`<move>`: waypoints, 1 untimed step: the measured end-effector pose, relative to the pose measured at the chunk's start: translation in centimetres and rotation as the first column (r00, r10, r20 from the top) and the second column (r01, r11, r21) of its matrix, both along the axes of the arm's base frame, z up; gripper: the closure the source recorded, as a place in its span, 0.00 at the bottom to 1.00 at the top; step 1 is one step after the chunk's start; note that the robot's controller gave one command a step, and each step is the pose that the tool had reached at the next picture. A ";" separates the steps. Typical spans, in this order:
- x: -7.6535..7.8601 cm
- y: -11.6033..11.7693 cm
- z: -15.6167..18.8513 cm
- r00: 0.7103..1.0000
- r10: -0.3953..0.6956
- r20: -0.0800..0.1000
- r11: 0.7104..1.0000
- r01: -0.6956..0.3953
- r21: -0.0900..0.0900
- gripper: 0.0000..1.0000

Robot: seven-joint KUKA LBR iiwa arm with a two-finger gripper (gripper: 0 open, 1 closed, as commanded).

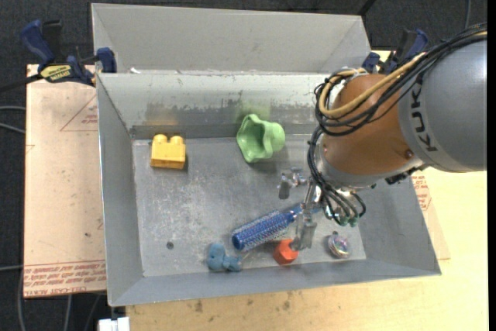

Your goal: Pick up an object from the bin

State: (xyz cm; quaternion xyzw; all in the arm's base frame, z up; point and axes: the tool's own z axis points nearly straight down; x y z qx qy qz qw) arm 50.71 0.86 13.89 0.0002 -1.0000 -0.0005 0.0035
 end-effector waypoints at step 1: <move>1.3 -1.3 9.7 0.971 0.238 0.016 0.971 -0.238 -0.003 0.00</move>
Offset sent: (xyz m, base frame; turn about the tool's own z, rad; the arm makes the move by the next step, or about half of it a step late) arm 0.0113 -0.0129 0.0946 -0.2428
